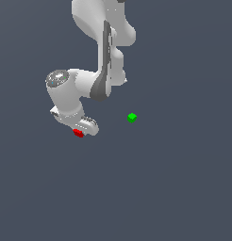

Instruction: Stack the red cube on top of the green cube.

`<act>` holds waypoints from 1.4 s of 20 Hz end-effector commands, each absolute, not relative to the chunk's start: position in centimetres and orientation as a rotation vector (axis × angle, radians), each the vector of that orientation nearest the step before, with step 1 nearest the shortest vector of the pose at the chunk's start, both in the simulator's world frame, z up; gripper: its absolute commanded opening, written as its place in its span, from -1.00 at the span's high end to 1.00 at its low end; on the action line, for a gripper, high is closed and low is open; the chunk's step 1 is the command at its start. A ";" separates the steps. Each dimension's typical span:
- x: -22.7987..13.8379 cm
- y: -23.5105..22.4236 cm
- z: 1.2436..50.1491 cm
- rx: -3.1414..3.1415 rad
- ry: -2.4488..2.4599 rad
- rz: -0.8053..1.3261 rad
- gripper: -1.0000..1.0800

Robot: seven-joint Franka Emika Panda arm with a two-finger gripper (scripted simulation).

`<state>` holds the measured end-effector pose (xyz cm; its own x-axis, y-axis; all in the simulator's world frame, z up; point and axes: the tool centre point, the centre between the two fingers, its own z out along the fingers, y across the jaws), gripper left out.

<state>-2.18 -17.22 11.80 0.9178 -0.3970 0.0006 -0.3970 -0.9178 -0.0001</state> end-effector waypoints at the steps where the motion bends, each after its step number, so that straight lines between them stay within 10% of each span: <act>1: -2.3 -17.0 11.8 3.076 -0.636 0.001 1.00; 28: -13.9 1.6 7.9 3.077 -0.634 0.001 1.00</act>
